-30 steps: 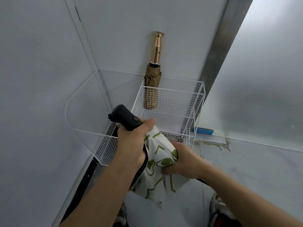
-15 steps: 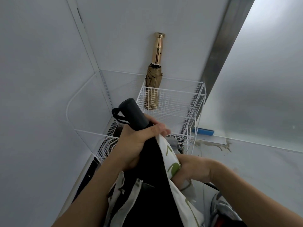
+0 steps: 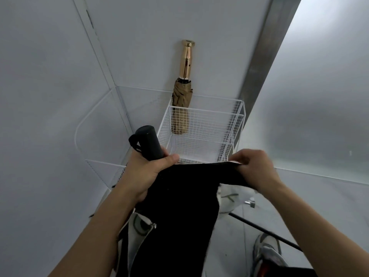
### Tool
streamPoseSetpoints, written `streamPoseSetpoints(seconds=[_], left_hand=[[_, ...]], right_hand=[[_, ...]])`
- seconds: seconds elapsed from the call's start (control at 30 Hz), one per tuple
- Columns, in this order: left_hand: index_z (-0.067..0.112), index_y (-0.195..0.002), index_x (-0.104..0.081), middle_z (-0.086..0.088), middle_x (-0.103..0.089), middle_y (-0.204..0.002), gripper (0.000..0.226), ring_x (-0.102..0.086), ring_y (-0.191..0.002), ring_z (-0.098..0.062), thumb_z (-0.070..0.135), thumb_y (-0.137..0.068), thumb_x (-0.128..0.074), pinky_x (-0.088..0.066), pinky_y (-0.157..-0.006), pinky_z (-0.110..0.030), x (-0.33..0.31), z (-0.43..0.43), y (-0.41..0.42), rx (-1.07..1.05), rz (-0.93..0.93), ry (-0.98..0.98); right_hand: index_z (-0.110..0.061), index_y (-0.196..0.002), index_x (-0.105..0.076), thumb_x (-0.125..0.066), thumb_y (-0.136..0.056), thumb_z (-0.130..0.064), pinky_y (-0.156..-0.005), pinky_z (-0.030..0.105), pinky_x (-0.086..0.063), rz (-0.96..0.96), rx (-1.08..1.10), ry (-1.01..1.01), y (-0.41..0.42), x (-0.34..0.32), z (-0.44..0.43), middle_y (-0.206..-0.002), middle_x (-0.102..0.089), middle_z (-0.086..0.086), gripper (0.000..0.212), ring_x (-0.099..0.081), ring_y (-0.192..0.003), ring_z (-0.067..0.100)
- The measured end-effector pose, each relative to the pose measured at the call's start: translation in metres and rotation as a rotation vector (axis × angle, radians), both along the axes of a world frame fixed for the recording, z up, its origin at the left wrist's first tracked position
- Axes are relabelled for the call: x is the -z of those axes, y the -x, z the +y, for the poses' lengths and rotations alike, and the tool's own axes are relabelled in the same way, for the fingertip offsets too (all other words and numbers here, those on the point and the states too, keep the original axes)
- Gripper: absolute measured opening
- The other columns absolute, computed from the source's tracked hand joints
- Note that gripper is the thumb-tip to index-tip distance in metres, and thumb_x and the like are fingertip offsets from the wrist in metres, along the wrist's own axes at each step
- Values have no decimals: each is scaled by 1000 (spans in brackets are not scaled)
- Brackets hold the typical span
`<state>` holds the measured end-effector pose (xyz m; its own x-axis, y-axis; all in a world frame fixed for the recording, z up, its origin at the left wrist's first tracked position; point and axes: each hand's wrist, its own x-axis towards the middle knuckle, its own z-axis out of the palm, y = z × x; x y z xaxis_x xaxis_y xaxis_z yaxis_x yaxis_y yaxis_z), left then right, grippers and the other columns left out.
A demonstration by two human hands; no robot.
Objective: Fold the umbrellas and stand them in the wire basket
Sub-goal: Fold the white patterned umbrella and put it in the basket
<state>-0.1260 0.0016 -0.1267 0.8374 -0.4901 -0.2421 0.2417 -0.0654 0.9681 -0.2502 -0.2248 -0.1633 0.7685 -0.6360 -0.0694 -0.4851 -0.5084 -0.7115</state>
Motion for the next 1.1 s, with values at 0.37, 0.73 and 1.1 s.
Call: streamPoseSetpoints(seconds=[0.37,0.73,1.1], left_hand=[[11,-70,-56,-3,-61,-64,25,-65,-58,-16,7,-76,-80,-54,-59,-31,10,-6,-6,-370,178,69],[8,-76,-66,-10,-72,-74,19,-71,-72,-24,13,-67,-82,-60,-68,-38,10,-32,21,-346,284,183],[8,-72,-64,-7,-63,-68,16,-64,-66,-19,-4,-74,-73,-55,-73,-39,17,-30,14,-454,-40,-61]], right_hand=[[-12,-84,-67,-69,-88,-22,-65,30,-55,-418,229,-705,16,-21,-8,-80,-68,7,10,-65,-76,19],[-21,-91,-77,-71,-89,-23,-65,8,-47,-172,-204,-416,-5,9,70,-87,-76,-2,7,-63,-70,-2],[-36,-141,-44,-74,-71,-50,-103,38,-45,341,-484,29,5,-11,76,-134,-54,-12,77,-53,-123,14]])
